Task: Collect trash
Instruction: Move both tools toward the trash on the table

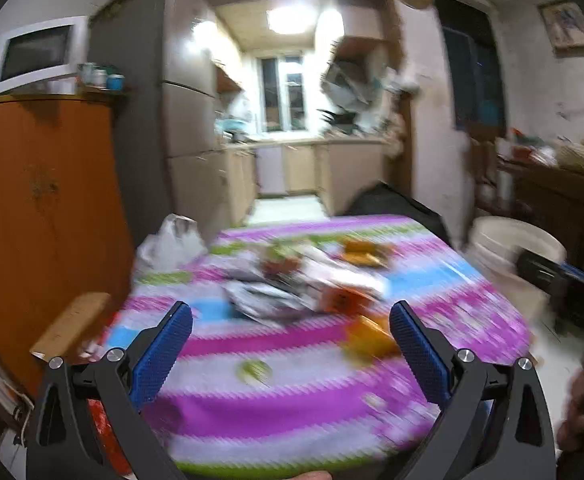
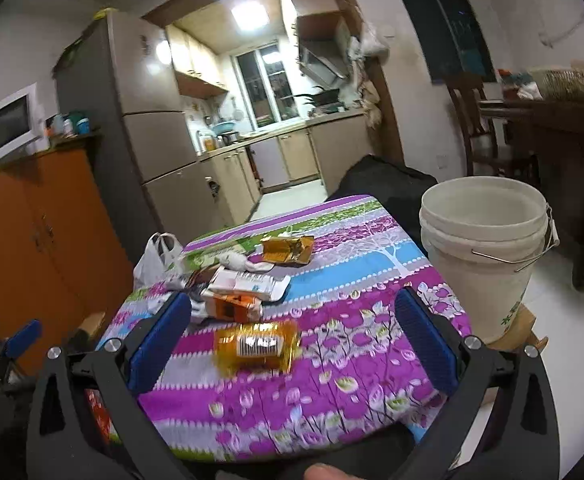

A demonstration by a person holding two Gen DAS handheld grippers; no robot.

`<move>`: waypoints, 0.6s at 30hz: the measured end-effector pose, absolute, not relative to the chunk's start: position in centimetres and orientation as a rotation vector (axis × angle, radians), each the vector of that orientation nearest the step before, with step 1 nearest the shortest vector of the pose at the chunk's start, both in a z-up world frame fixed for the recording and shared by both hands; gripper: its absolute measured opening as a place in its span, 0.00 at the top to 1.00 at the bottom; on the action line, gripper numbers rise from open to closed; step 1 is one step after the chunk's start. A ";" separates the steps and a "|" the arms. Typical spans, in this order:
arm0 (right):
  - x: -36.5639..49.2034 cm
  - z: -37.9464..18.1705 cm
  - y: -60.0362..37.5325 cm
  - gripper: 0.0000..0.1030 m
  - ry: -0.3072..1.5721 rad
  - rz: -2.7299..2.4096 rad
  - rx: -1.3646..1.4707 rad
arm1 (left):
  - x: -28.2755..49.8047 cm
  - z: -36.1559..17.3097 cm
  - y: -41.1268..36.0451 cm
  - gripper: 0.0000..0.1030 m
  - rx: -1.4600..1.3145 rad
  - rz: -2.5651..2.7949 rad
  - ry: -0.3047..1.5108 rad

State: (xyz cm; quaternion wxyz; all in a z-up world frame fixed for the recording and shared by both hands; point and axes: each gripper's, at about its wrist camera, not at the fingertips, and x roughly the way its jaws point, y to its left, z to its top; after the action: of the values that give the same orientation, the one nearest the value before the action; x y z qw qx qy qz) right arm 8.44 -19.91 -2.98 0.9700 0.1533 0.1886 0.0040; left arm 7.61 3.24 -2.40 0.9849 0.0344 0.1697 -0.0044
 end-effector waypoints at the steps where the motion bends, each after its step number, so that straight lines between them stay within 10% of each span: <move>1: 8.8 -2.9 -19.9 0.05 0.382 0.004 0.317 | 8.4 -2.2 4.7 0.05 0.045 0.014 0.334; 18: 13.4 -9.2 -19.2 0.05 0.637 -0.014 0.208 | 18.6 -9.6 19.2 0.05 0.002 -0.008 0.568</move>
State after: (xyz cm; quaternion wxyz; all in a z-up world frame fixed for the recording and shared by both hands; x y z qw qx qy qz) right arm 13.43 -19.16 -9.18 0.9445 0.1019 0.3123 -0.0068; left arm 18.63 19.16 -9.63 0.9599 0.0009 0.2804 -0.0039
